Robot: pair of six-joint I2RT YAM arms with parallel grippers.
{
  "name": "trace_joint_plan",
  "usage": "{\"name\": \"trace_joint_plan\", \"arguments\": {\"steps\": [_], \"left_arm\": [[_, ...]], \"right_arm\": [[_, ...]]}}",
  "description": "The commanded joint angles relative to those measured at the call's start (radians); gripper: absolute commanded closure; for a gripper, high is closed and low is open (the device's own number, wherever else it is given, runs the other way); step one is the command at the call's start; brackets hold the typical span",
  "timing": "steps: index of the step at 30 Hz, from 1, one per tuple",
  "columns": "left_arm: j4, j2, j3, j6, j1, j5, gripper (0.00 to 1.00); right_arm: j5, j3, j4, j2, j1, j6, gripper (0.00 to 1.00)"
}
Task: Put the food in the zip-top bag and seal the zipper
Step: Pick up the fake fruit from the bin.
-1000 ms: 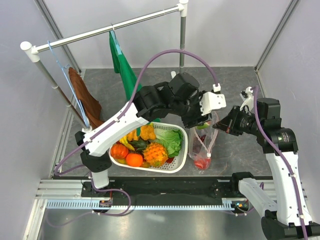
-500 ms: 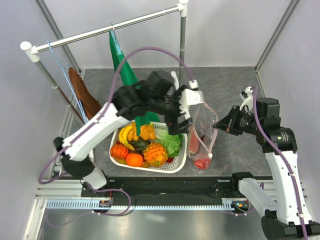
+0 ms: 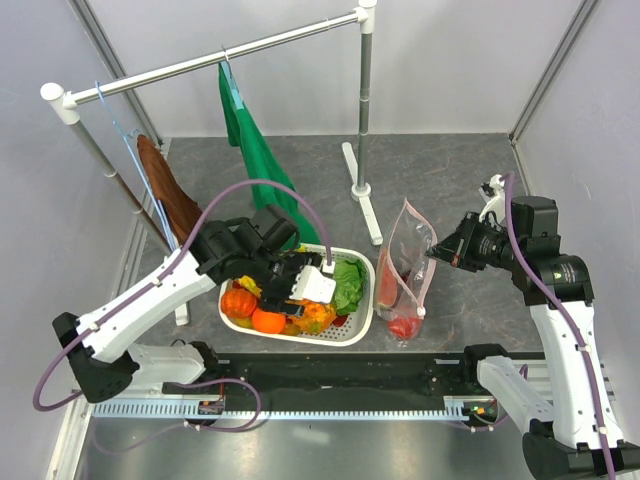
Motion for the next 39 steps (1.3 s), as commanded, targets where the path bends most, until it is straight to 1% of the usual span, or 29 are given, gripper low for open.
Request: {"name": "trace_joint_plan", "arguments": {"steps": [1, 2, 3, 5, 8, 9, 11, 12, 13, 15, 23, 31, 39], "left_arm": [[-0.015, -0.048, -0.118, 0.208, 0.052, -0.103, 0.25], [-0.009, -0.052, -0.135, 0.252, 0.080, -0.112, 0.27], [-0.001, -0.059, -0.145, 0.268, 0.094, -0.109, 0.29], [0.020, -0.057, -0.162, 0.273, 0.109, -0.097, 0.29], [0.075, -0.040, -0.187, 0.251, 0.109, -0.076, 0.20], [0.097, -0.033, -0.192, 0.237, 0.109, -0.062, 0.15], [0.137, -0.025, -0.207, 0.236, 0.109, -0.033, 0.11], [0.154, -0.025, -0.213, 0.237, 0.108, -0.002, 0.03], [0.166, -0.022, -0.225, 0.243, 0.108, 0.010, 0.00], [0.203, -0.017, -0.238, 0.251, 0.108, 0.035, 0.00], [0.214, 0.052, -0.254, 0.322, 0.097, 0.127, 0.00], [0.214, 0.090, -0.317, 0.365, 0.071, 0.105, 0.00], [0.246, 0.151, -0.328, 0.342, 0.043, 0.087, 0.00]], "right_arm": [[0.015, -0.006, 0.013, -0.003, -0.003, -0.011, 1.00], [0.014, -0.005, 0.011, -0.003, -0.002, -0.011, 1.00], [0.015, -0.005, 0.013, -0.005, -0.002, -0.011, 1.00], [0.014, -0.008, 0.013, -0.003, -0.002, -0.012, 1.00], [0.014, -0.006, 0.013, -0.003, -0.003, -0.012, 1.00], [0.012, -0.005, 0.013, -0.003, -0.003, -0.012, 1.00], [0.014, 0.000, 0.011, -0.005, -0.003, -0.014, 1.00], [0.012, -0.002, 0.010, -0.005, -0.002, -0.012, 1.00], [0.014, -0.002, 0.010, -0.005, -0.002, -0.014, 1.00], [0.014, 0.000, 0.007, -0.006, -0.003, -0.017, 1.00], [0.009, -0.002, 0.011, 0.006, -0.002, -0.015, 1.00], [0.006, 0.003, 0.011, 0.015, -0.002, -0.017, 1.00], [0.000, -0.006, 0.019, 0.015, -0.002, -0.014, 1.00]]}}
